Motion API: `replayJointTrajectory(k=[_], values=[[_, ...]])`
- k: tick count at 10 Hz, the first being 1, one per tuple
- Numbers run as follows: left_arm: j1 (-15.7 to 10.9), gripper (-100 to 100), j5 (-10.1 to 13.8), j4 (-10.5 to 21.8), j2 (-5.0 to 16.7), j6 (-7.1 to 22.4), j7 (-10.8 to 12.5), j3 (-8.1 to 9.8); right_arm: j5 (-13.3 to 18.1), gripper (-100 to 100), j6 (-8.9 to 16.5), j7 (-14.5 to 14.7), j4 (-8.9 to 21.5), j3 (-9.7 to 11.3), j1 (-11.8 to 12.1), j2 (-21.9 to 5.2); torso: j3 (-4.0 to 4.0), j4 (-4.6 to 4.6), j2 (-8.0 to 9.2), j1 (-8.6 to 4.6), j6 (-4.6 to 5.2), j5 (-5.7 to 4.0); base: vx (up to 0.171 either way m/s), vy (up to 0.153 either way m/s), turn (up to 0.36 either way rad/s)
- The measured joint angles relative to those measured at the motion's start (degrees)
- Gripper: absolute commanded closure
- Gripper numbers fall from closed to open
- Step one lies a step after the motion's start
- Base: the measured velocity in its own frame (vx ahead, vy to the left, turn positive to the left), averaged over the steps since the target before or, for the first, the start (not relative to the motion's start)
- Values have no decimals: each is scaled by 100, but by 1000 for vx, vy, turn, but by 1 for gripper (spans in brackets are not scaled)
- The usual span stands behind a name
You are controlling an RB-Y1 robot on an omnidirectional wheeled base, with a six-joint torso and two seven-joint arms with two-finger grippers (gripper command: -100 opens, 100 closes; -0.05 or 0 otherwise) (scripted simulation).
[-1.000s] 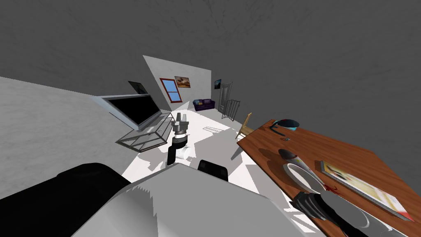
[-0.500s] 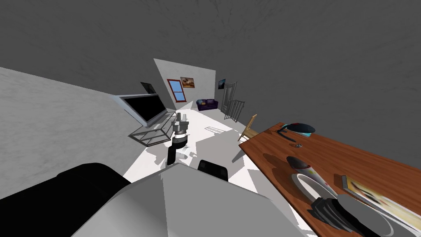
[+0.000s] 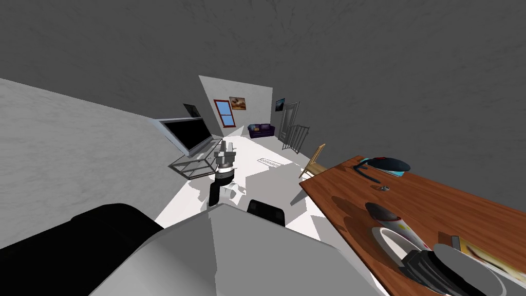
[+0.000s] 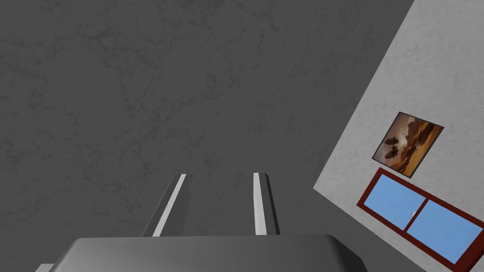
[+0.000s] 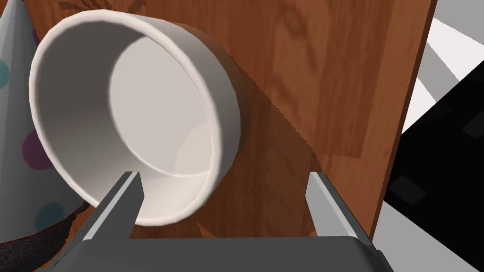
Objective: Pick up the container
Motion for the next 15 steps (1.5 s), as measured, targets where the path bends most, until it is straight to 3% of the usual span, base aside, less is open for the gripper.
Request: replayJointTrajectory(k=[1, 4, 5, 7, 9, 11, 12, 15], values=[[1, 0, 0, 0, 0, 0, 0, 0, -132, -100, 28, 57, 53, -36, 107, 16, -12, -4, -23, 4, 4, 1, 111, 3, -58], [0, 0, 0, 0, 0, 0, 0, 0, -374, -100, 9, 505, 268, -95, 111, 84, -5, -2, -8, 9, -1, 3, 47, 5, -18], [1, 0, 0, 0, 0, 0, 0, 0, -564, -100, -24, 755, 541, -179, 118, 169, -11, -4, -21, 6, 3, 2, 104, 1, -57], [0, 0, 0, 0, 0, 0, 0, 0, -735, -100, 7, 1061, 536, -186, 215, 165, -12, -5, -21, 9, -2, 2, 69, 17, -31], [1, 0, 0, 0, 0, 0, 0, 0, -1059, -100, 26, 1417, 806, -284, 322, 261, -16, -6, -27, 12, -2, 4, 69, 9, -26], [0, 0, 0, 0, 0, 0, 0, 0, -1142, -100, 26, 1710, 831, -292, 333, 264, -6, -3, -10, 6, -2, 2, 51, 8, -36], [1, 0, 0, 0, 0, 0, 0, 0, -1306, -100, 7, 1904, 1045, -356, 358, 330, -12, -4, -21, 10, 2, 2, 105, 29, -59], [0, 0, 0, 0, 0, 0, 0, 0, -1524, -100, 36, 2326, 1105, -388, 445, 351, -5, -2, -8, 4, -2, 2, 49, 2, -21]])
